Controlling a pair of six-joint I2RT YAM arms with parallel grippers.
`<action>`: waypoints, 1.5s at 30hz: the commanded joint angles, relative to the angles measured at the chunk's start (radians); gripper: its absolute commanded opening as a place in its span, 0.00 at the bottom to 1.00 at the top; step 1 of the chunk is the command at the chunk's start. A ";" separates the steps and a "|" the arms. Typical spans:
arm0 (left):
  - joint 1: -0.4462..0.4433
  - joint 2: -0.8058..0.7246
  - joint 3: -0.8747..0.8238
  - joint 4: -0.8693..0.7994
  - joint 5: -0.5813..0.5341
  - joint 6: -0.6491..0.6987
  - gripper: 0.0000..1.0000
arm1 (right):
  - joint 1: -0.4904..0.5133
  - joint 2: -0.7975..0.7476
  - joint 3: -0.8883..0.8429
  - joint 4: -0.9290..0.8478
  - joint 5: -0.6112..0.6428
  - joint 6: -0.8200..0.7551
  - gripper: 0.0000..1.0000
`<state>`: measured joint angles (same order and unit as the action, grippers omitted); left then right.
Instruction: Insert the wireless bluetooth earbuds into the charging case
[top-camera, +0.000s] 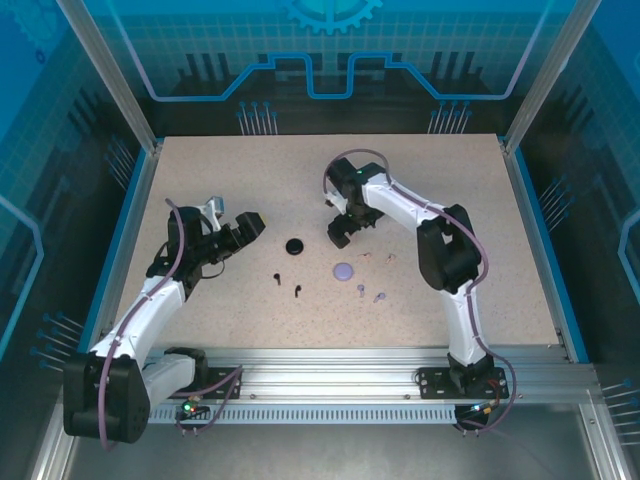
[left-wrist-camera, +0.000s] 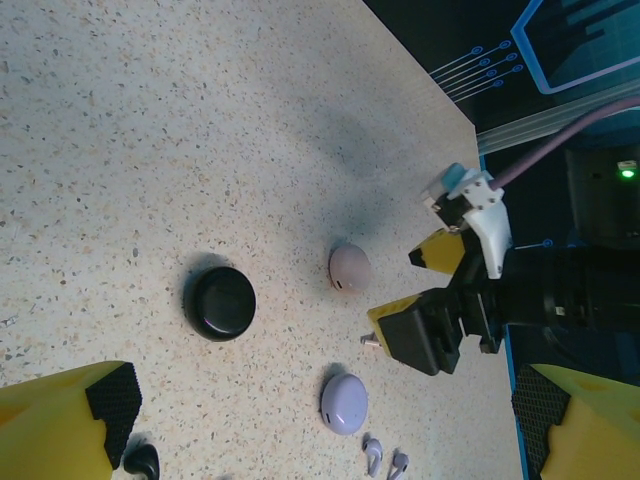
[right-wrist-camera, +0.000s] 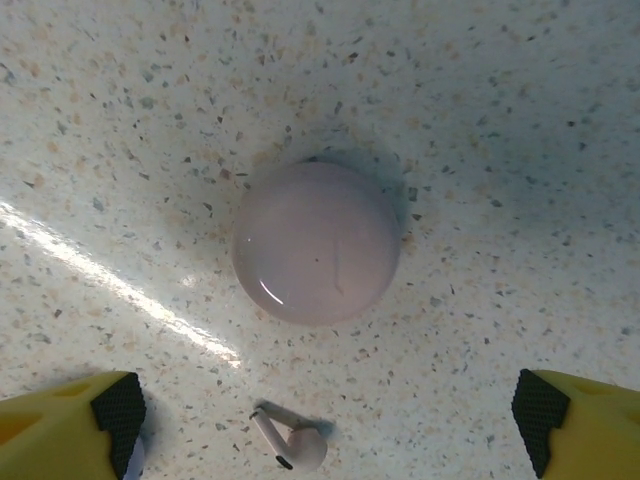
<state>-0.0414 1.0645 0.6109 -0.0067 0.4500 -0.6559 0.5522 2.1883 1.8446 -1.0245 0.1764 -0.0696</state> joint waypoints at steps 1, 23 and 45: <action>-0.003 -0.006 0.009 -0.033 0.001 0.007 0.99 | 0.009 0.057 0.070 -0.077 -0.006 -0.026 0.94; -0.003 -0.009 0.010 -0.049 -0.010 0.015 0.99 | 0.016 0.258 0.282 -0.191 -0.038 0.022 0.75; -0.003 -0.012 0.003 -0.052 -0.013 0.015 0.99 | 0.008 0.176 0.179 -0.055 -0.027 0.062 0.75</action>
<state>-0.0414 1.0645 0.6109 -0.0479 0.4454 -0.6529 0.5556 2.3981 2.0453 -1.1313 0.1490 -0.0265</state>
